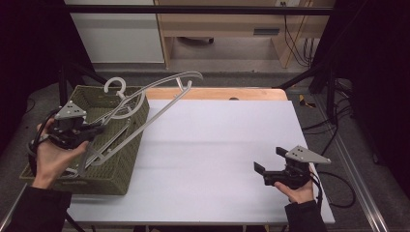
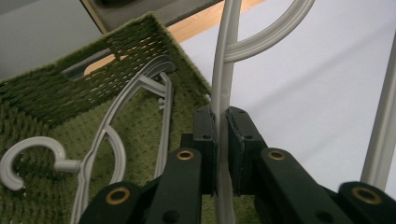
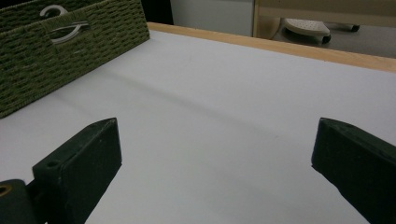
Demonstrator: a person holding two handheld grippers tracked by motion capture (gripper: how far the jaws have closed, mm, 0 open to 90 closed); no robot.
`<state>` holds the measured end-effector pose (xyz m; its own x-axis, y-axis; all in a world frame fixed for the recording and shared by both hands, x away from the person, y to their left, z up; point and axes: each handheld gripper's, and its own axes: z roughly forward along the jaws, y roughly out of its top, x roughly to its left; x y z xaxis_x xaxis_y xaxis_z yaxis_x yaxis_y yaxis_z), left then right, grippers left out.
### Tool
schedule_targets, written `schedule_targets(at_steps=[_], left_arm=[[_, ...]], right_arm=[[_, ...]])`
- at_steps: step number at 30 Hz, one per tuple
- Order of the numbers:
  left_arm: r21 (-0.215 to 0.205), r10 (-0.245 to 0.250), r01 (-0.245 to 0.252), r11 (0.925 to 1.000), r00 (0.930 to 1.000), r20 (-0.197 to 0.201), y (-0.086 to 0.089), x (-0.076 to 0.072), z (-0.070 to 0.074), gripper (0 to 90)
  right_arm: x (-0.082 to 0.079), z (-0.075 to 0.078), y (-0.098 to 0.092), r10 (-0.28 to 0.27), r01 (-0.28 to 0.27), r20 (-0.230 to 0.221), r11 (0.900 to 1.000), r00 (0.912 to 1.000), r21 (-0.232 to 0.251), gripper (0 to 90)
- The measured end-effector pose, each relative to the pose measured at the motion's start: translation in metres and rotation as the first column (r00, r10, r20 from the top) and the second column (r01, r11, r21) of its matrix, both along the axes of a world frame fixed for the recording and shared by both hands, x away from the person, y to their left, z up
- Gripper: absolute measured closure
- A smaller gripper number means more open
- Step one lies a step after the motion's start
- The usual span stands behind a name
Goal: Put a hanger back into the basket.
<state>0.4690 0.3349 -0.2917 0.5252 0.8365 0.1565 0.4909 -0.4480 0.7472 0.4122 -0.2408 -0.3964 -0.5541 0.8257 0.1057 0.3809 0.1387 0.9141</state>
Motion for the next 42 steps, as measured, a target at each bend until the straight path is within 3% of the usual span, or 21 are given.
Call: schedule_targets(at_steps=[8,18,22,33,42], left_arm=[[0.043,0.062,-0.062,0.9972,0.9981,0.003,0.029,0.011,-0.002,82.5],[0.108,0.131,-0.131,0.9855,0.9914,0.004,0.058,0.02,-0.008,82.5],[0.116,0.154,-0.153,0.9814,0.9881,0.0,0.07,0.022,-0.015,82.5],[0.138,0.228,-0.225,0.9646,0.9737,-0.006,0.105,0.019,-0.029,82.5],[0.185,0.282,-0.275,0.9433,0.9594,-0.011,0.119,0.021,-0.038,82.5]], right_arm=[[0.001,-0.001,-0.001,-0.008,0.008,-0.007,1.0,0.9999,-0.001,1.8],[0.002,-0.003,-0.001,-0.01,0.01,-0.011,1.0,0.9999,-0.002,1.9],[0.004,-0.004,-0.001,-0.011,0.011,-0.015,1.0,0.9998,-0.006,1.9],[0.005,-0.006,0.0,-0.011,0.01,-0.026,1.0,0.9996,-0.014,1.9],[0.005,-0.007,0.0,-0.008,0.008,-0.026,1.0,0.9996,-0.017,1.9]])
